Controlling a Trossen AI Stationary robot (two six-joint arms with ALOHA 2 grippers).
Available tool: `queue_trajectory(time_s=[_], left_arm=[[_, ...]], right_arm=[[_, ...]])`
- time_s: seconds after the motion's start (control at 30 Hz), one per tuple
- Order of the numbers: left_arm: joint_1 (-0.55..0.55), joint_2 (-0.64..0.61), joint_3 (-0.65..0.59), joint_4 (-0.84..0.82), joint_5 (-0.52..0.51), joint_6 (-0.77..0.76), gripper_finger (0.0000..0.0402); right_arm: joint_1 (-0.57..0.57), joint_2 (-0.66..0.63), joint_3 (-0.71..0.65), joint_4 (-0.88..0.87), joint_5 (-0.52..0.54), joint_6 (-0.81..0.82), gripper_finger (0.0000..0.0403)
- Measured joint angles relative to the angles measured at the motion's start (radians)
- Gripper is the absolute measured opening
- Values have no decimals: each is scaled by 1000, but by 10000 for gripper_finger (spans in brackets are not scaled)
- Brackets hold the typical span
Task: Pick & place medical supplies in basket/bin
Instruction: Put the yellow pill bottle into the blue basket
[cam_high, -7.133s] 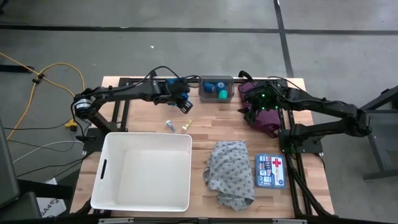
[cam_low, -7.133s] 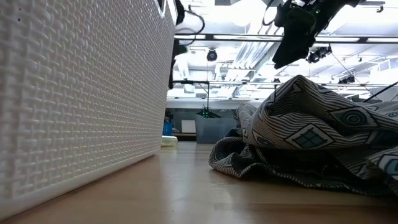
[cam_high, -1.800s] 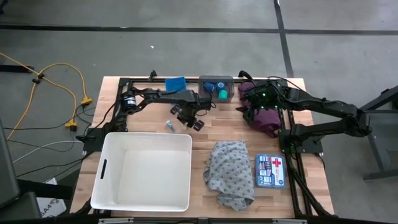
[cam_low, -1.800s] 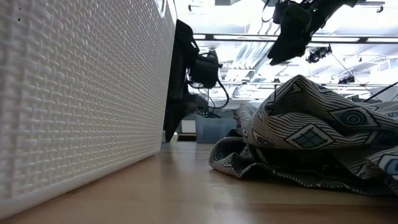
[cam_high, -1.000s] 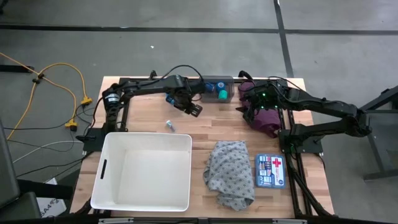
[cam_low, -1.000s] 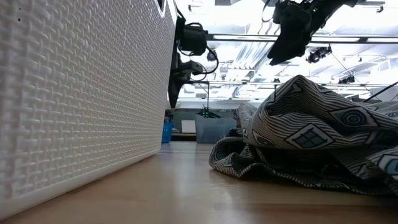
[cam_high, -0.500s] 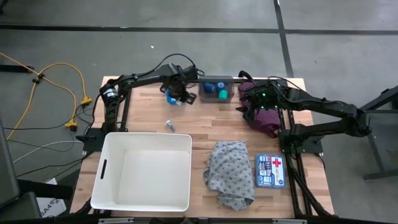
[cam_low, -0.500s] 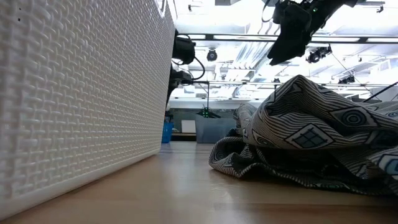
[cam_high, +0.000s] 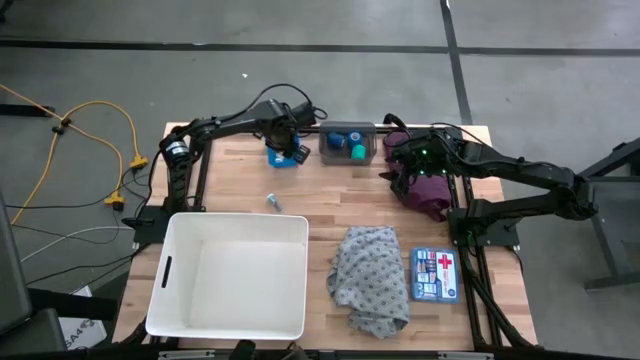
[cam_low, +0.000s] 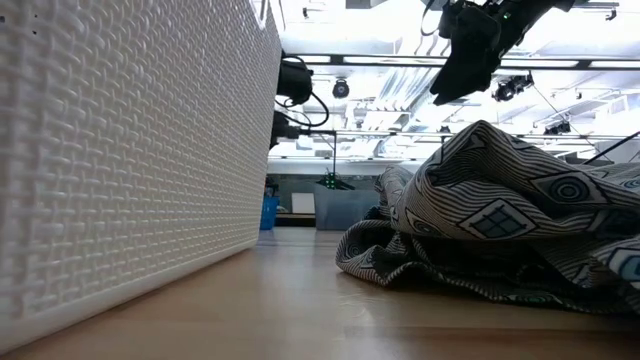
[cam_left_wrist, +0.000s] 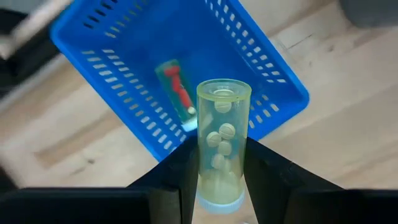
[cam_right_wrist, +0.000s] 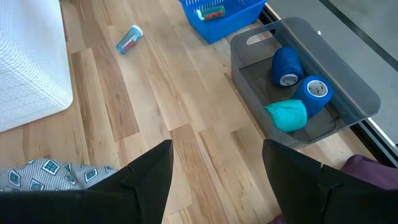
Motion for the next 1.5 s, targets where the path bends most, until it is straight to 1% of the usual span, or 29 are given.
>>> queue_trajectory(time_s=[0.13, 0.5, 0.8, 0.97, 1.5], left_arm=[[0, 5, 0, 0, -17, 8, 109], [-2, 22, -10, 0, -23, 14, 109], [-18, 67, -17, 32, -71, 3, 109], [-20, 84, -16, 57, -70, 4, 109], [-20, 88, -16, 50, -52, 4, 109]], right_arm=[[0, 0, 0, 0, 0, 0, 236], [0, 0, 0, 0, 0, 0, 236], [0, 0, 0, 1, 0, 0, 236], [0, 0, 0, 1, 0, 0, 236], [0, 0, 0, 1, 0, 0, 236]])
